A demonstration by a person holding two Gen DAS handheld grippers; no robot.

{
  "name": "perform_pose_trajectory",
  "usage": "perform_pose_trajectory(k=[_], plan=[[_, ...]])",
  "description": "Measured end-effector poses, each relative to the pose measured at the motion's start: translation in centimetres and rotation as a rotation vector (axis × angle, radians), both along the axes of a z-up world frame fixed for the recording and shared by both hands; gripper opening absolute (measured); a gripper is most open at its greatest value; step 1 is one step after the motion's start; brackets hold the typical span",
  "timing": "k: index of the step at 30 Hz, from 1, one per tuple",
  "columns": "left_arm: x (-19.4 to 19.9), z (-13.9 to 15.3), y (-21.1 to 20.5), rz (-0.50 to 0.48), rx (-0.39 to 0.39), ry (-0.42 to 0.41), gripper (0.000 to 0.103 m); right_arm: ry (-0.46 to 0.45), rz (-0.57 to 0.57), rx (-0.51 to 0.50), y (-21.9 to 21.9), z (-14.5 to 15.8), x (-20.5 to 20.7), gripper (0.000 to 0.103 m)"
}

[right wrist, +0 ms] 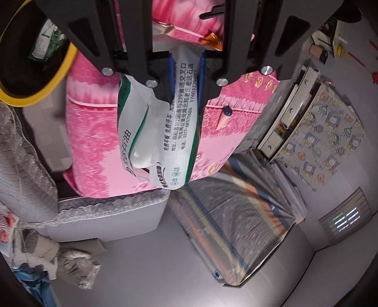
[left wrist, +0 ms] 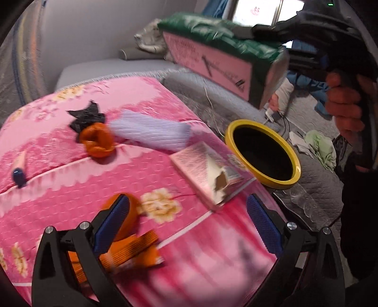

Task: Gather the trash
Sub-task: 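Grasp the pink box with the left tool while the right lifts the bag, then carry the pink box and printed bag over the yellow bin and open both tools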

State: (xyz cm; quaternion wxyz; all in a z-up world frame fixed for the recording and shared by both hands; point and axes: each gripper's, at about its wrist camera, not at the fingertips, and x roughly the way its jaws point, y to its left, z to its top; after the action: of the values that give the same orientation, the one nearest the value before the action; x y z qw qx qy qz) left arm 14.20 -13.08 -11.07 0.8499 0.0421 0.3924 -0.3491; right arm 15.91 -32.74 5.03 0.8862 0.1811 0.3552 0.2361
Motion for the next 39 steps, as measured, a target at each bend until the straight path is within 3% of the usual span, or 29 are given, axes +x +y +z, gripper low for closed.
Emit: perform_pose_trajectory(k=[6, 12, 15, 17, 19, 26, 33, 39], plan=[[2.4, -1.4, -6.0, -0.034, 0.057, 0.087, 0.095, -0.036, -0.058, 0.025, -3.9, 0.2, -3.2, 0.014], [5.8, -4.0, -8.8, 0.051, 0.130, 0.172, 0.094, -0.058, -0.080, 0.046, -6.1, -0.2, -5.3, 0.014], [6.8, -5.1, -8.7, 0.090, 0.153, 0.212, 0.074, -0.063, -0.082, 0.061, -6.7, -0.4, -6.3, 0.014], [6.9, -5.0, -8.2, 0.108, 0.136, 0.205, 0.068, -0.066, -0.080, 0.066, -6.8, -0.5, -6.7, 0.014], [6.7, -4.3, -7.3, 0.126, 0.111, 0.191, 0.056, -0.072, -0.079, 0.073, -6.9, -0.5, -7.0, 0.014], [4.0, -1.0, -3.7, 0.134, 0.012, 0.108, 0.046, -0.091, -0.058, 0.059, -5.7, -0.1, -7.8, 0.014], [-1.3, 4.6, -1.0, 0.142, -0.033, -0.134, 0.046, -0.098, -0.059, 0.060, -4.7, 0.0, -8.3, 0.014], [-4.2, 7.8, -1.0, 0.119, -0.056, -0.273, 0.046, -0.096, -0.096, 0.070, -5.4, -0.1, -8.2, 0.014]])
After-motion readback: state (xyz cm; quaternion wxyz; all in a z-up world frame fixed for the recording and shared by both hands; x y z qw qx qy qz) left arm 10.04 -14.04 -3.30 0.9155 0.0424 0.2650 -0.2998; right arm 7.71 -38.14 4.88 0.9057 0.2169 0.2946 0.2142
